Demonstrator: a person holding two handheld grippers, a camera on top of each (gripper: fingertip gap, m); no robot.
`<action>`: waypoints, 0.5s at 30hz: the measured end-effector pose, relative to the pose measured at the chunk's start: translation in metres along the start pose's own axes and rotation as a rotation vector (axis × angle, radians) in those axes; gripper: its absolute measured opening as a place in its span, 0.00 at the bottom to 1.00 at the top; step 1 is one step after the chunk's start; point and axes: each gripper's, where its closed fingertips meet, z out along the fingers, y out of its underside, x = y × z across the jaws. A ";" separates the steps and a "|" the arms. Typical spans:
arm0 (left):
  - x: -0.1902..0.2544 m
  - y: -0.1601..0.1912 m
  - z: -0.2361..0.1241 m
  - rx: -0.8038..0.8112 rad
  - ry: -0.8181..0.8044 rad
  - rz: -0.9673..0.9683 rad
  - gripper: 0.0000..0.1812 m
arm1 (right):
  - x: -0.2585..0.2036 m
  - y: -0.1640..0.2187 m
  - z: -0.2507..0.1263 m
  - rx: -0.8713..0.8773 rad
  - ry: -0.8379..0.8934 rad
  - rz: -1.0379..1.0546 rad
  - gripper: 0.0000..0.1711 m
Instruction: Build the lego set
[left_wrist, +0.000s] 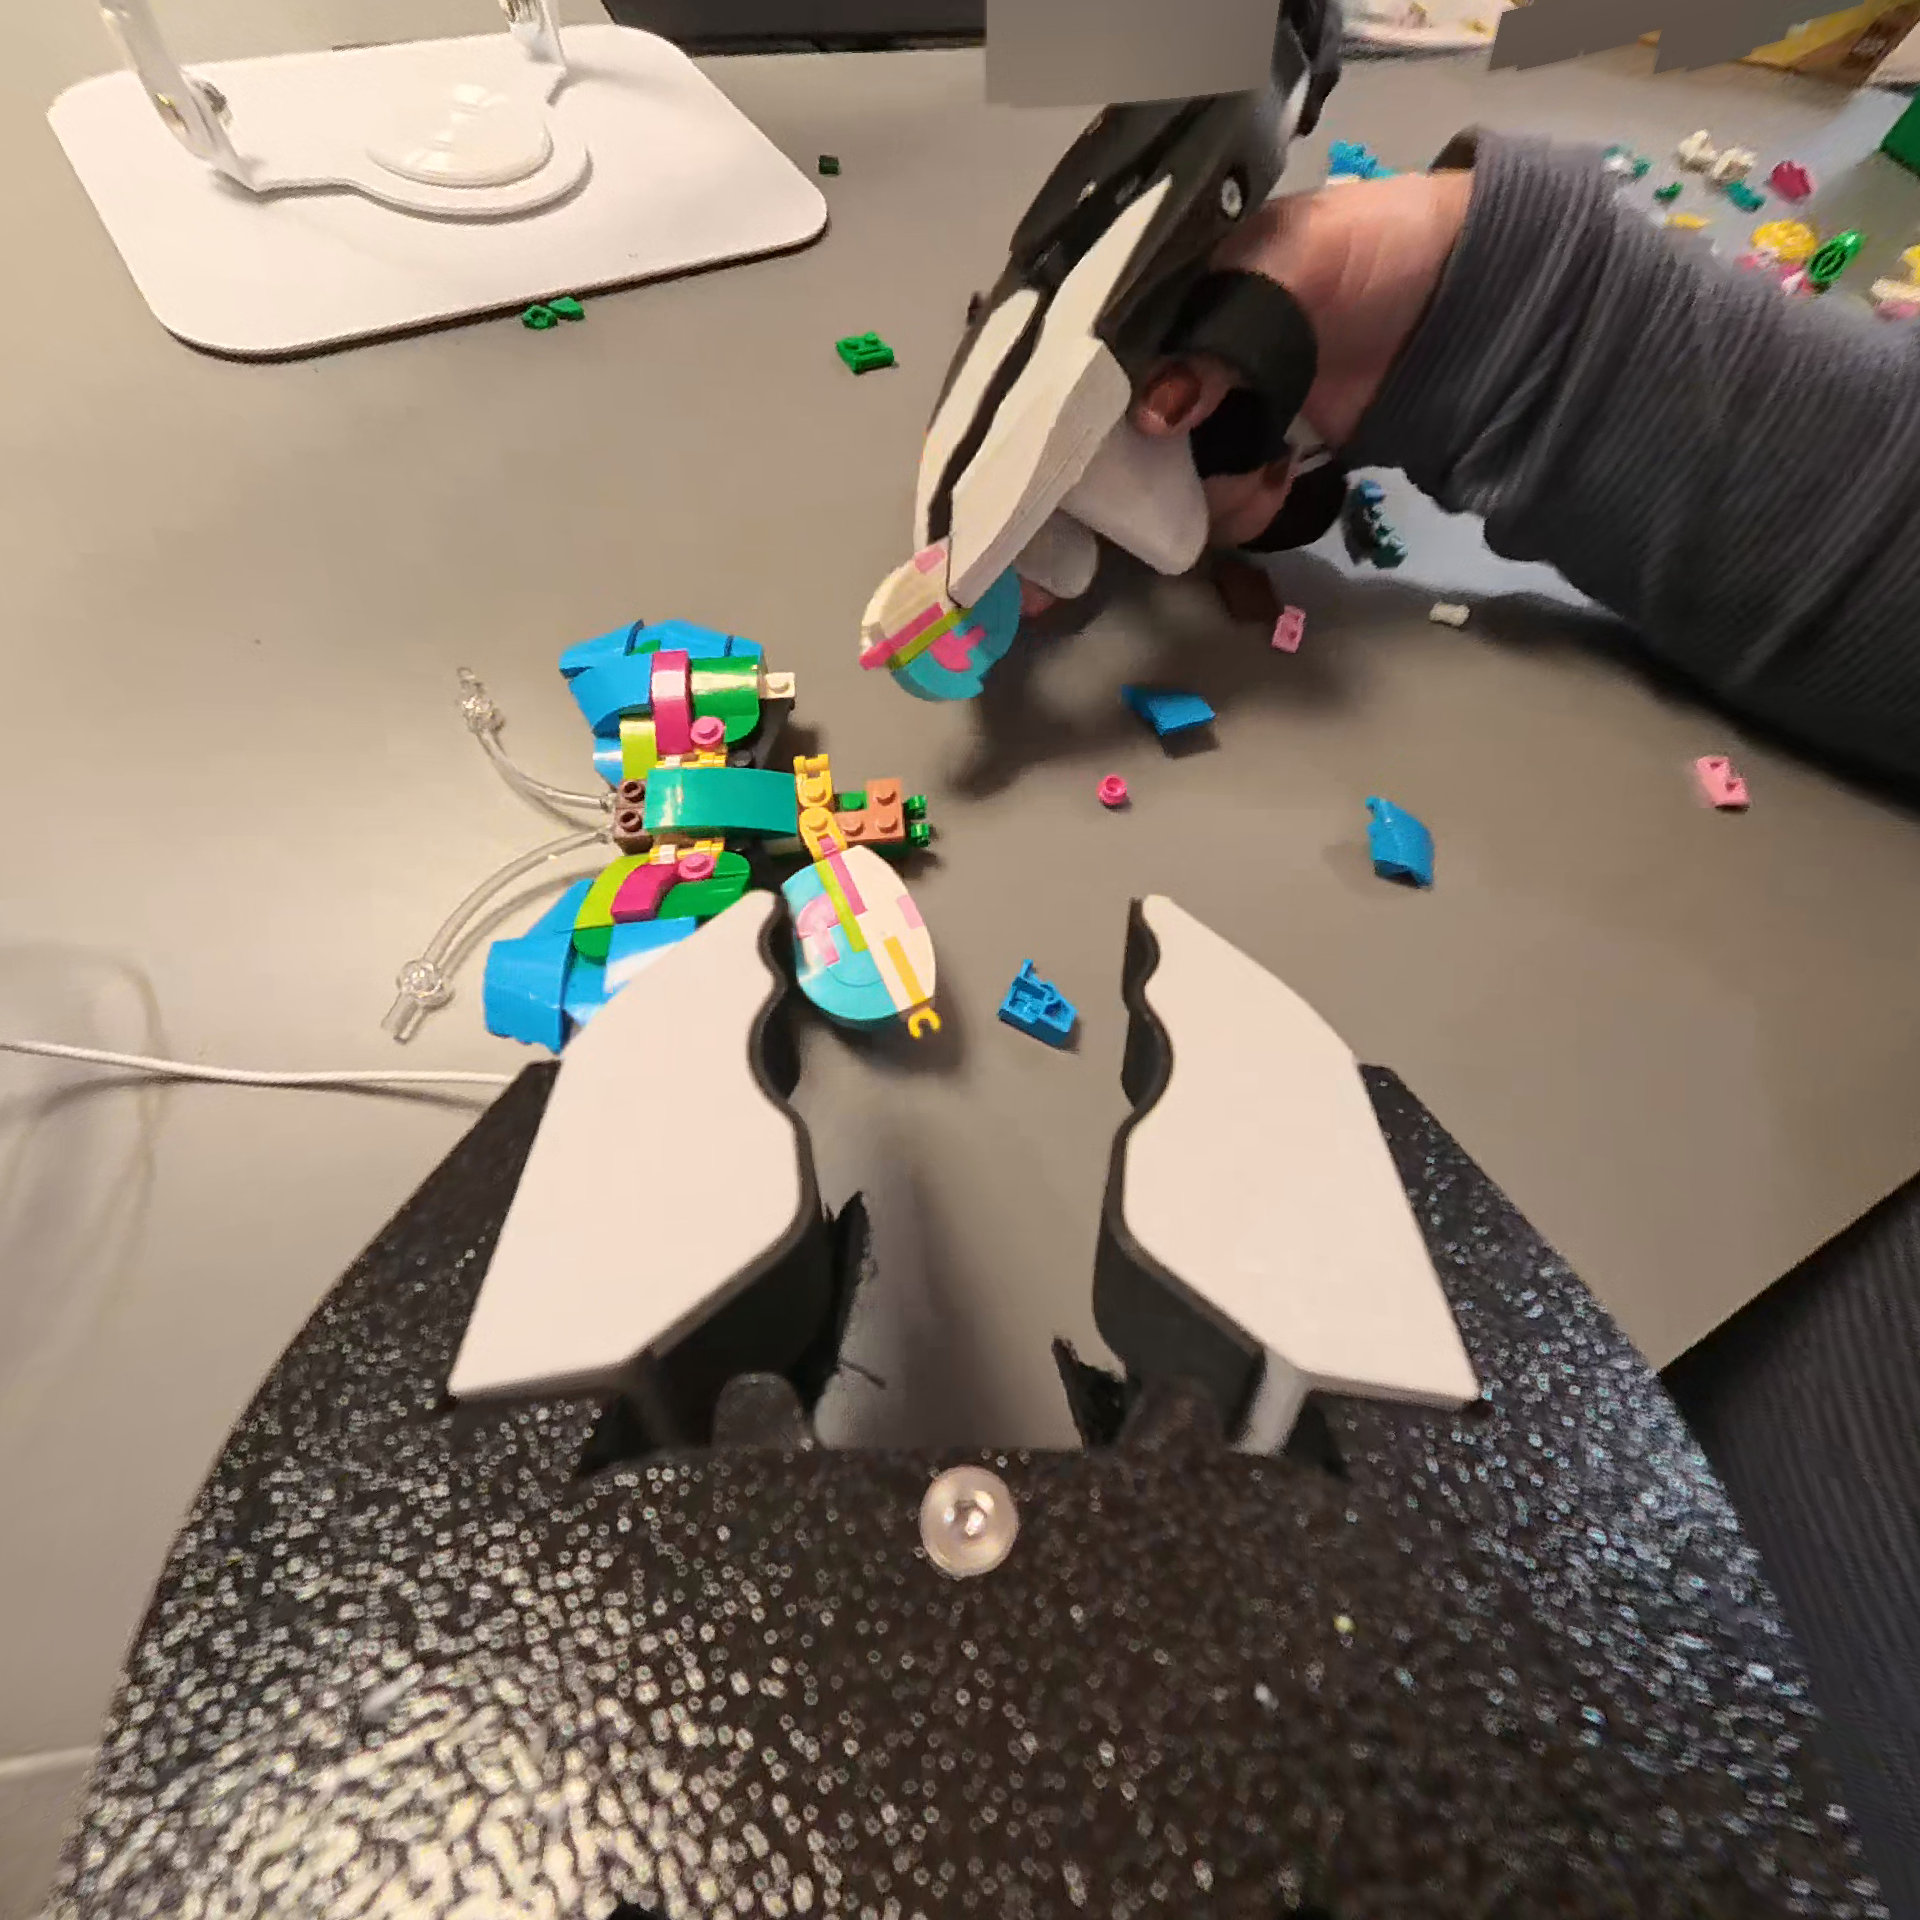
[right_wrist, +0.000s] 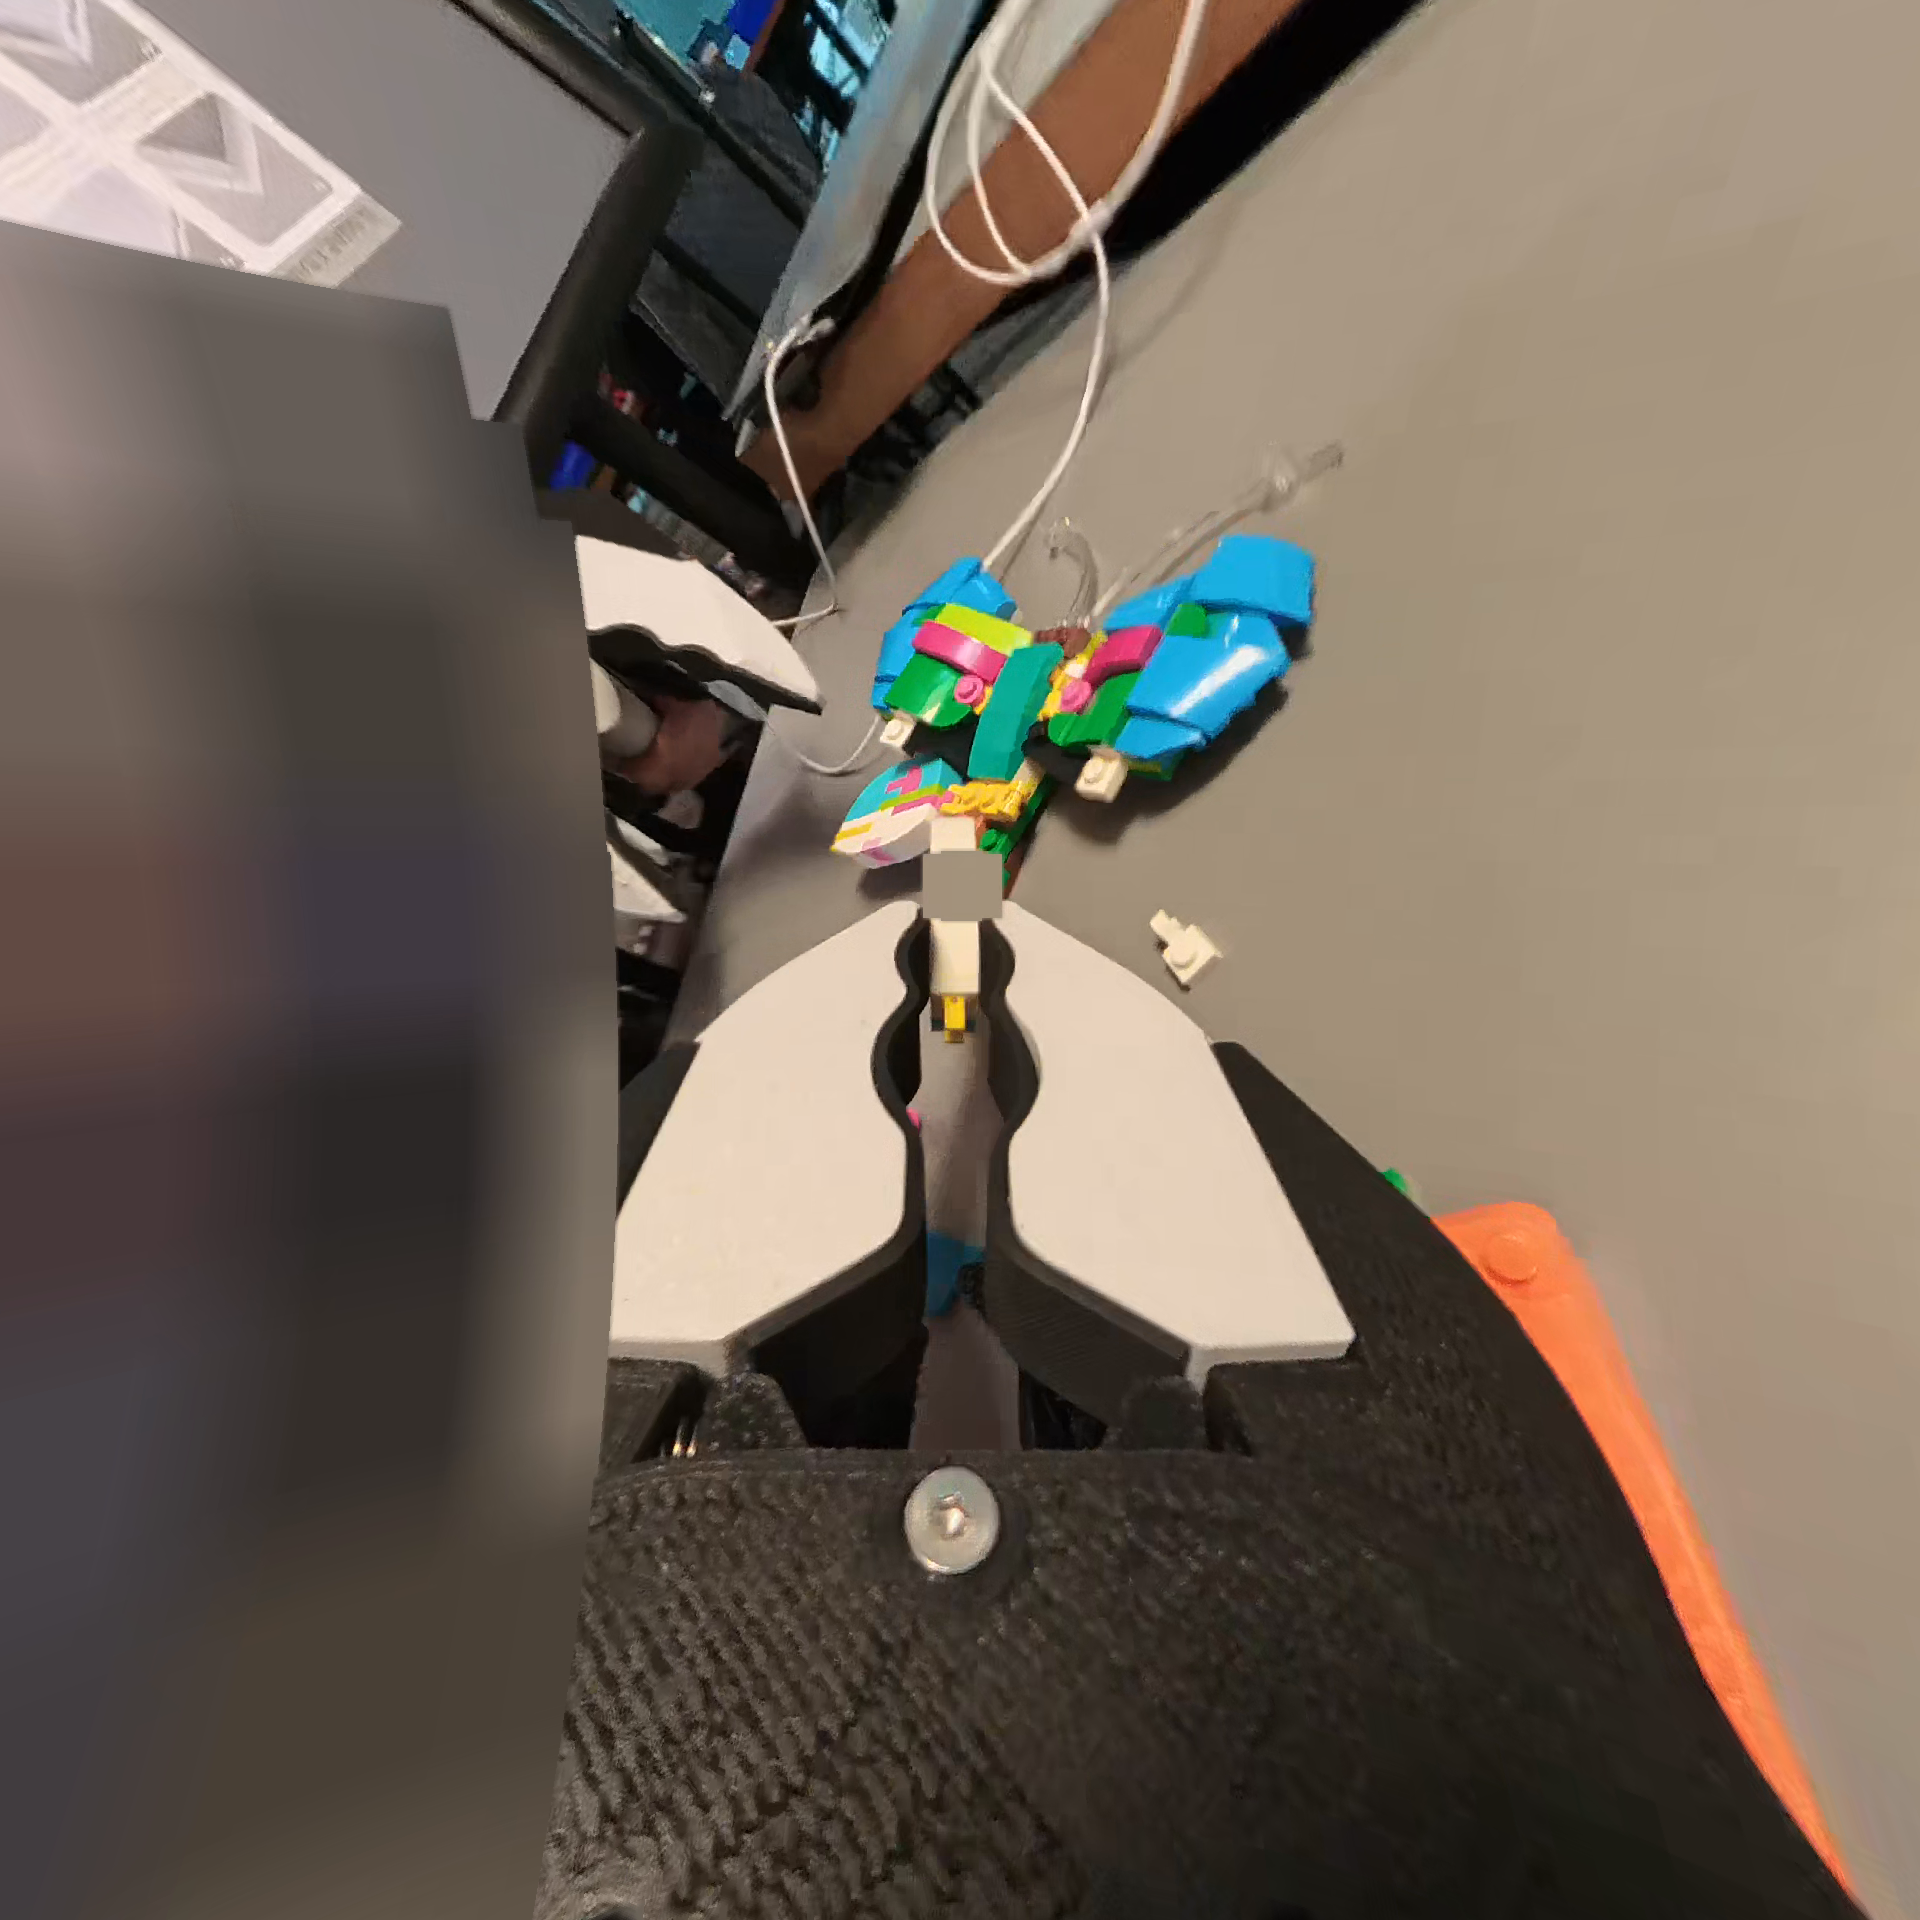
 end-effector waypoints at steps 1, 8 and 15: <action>0.002 -0.001 -0.002 0.014 0.004 -0.010 0.33 | -0.003 -0.004 -0.002 0.018 0.014 -0.083 0.04; 0.008 -0.003 -0.007 0.028 0.007 -0.022 0.34 | -0.026 -0.002 -0.006 -0.093 0.382 -1.259 0.04; 0.020 -0.001 -0.001 0.001 0.053 -0.009 0.36 | 0.006 0.035 -0.020 -0.503 0.533 -1.327 0.26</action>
